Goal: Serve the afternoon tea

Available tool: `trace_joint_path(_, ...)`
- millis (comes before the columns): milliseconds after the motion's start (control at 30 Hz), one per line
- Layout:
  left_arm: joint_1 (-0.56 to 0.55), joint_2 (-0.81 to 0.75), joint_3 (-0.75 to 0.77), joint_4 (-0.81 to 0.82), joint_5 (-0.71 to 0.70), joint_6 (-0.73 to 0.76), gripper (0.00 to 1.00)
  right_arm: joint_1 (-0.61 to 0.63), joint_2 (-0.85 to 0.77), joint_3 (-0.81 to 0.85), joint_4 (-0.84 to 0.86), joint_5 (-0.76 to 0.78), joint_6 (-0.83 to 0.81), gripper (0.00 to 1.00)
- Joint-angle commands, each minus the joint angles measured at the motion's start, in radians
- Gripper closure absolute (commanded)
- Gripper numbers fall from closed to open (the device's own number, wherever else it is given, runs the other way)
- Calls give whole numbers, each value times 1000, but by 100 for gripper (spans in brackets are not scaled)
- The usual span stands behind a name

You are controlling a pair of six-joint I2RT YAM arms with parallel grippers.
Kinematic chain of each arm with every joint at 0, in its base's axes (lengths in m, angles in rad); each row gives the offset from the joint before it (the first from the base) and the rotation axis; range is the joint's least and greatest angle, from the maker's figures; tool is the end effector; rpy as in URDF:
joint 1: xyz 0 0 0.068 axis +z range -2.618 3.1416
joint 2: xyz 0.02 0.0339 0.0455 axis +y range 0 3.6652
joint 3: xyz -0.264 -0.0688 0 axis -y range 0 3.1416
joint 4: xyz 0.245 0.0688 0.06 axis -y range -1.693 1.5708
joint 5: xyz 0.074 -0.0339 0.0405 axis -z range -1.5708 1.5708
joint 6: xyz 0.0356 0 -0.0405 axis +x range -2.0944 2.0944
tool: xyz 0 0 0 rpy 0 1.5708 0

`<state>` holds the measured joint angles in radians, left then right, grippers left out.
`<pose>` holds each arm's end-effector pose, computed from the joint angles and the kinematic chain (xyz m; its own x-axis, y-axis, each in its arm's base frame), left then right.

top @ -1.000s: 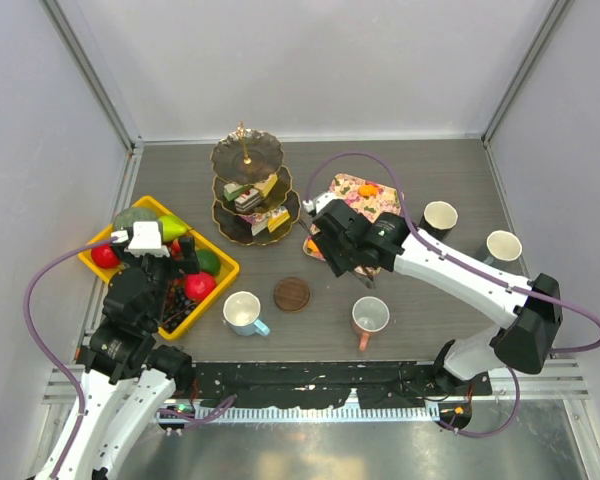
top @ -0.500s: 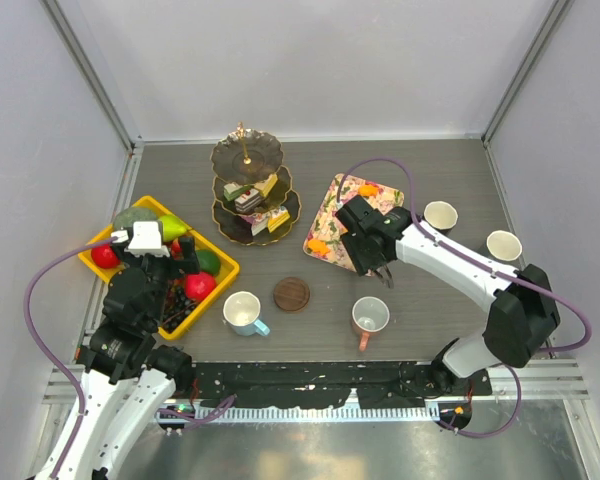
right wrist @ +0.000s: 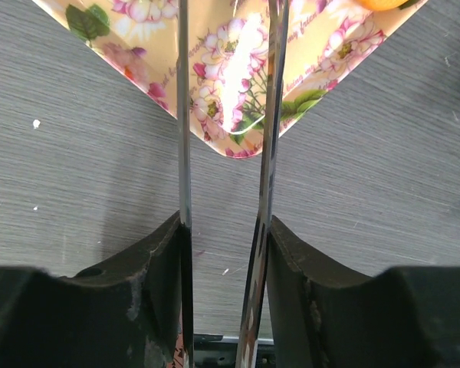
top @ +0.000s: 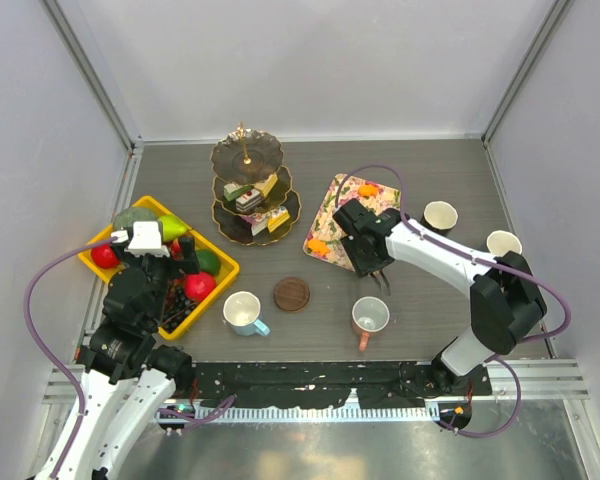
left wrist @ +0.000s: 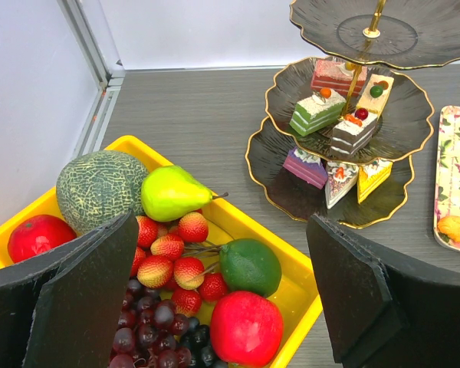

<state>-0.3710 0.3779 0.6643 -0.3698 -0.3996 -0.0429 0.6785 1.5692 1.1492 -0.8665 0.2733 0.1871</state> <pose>0.0974 -0.0230 0.3288 -0.0764 -0.0127 -0.9970 -0.0306 0.9995 -0.0104 0.2381 0.1796 0.2285 -0.8357 -0.4436 -0.3238 -0.3969 0.8953 -0.2024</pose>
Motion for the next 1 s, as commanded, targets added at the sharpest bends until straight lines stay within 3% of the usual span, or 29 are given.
trace_joint_path(0, 3, 4, 0, 57, 7, 6, 1, -2, -26, -3, 23, -3, 8, 57)
trace_joint_path(100, 4, 1, 0, 57, 10, 6, 1, 0, -51, 15, 4, 12, -3, 64)
trace_joint_path(267, 4, 1, -2, 58, 15, 5, 1, 1, -110, 84, -31, 46, -26, 66)
trace_joint_path(533, 3, 15, -3, 58, 22, 0, 1, 21, -140, 372, -75, 79, -93, 67)
trace_joint_path(800, 3, 24, -5, 58, 21, 0, 1, 46, -49, 727, -88, 46, -178, 67)
trace_joint_path(967, 3, 23, -5, 61, 13, 0, 1, 65, 93, 915, -91, 12, -214, 66)
